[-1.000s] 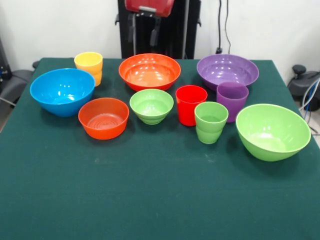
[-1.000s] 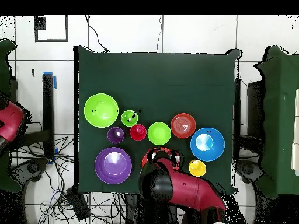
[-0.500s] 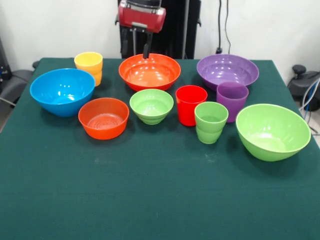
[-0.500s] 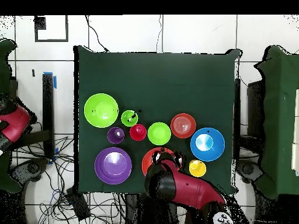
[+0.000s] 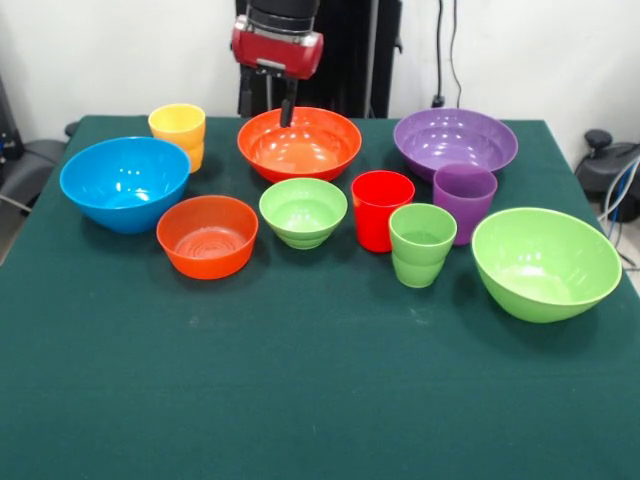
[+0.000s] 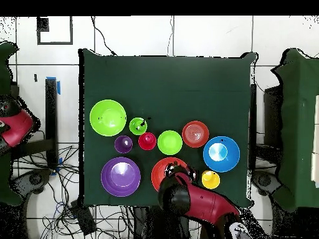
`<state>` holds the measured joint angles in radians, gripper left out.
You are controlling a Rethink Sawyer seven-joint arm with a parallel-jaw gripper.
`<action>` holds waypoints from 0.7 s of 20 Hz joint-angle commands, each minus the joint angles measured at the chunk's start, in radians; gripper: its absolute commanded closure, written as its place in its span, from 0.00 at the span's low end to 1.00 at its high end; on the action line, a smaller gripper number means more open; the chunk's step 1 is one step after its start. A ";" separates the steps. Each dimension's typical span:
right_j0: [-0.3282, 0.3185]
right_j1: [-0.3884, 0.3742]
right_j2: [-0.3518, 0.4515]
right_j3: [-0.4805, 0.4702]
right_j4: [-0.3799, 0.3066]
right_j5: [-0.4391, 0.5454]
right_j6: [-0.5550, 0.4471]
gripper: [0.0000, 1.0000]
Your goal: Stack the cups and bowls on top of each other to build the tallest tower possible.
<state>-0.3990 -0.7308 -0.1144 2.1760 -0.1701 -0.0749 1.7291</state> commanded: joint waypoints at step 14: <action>-0.106 0.089 0.074 -0.216 0.073 0.054 0.169 0.00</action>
<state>-0.5283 -0.6912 -0.1187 2.0701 -0.1600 -0.0749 1.7404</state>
